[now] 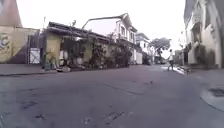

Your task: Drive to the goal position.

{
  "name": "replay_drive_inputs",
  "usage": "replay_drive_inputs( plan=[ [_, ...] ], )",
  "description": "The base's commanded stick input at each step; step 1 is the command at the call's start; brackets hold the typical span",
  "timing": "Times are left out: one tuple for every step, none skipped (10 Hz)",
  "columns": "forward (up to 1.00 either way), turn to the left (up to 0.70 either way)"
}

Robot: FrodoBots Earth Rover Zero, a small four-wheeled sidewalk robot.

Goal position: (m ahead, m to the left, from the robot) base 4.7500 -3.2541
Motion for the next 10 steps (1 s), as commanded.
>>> replay_drive_inputs(
  plan=[
    [0.0,0.0],
    [0.0,0.0],
    [0.0,0.0],
    [0.0,0.0],
    [0.0,0.0],
    [0.0,-0.39],
    [0.0,-0.9],
    [0.0,-1.0],
    [0.0,-1.0],
    [0.0,-1.0]
  ],
)
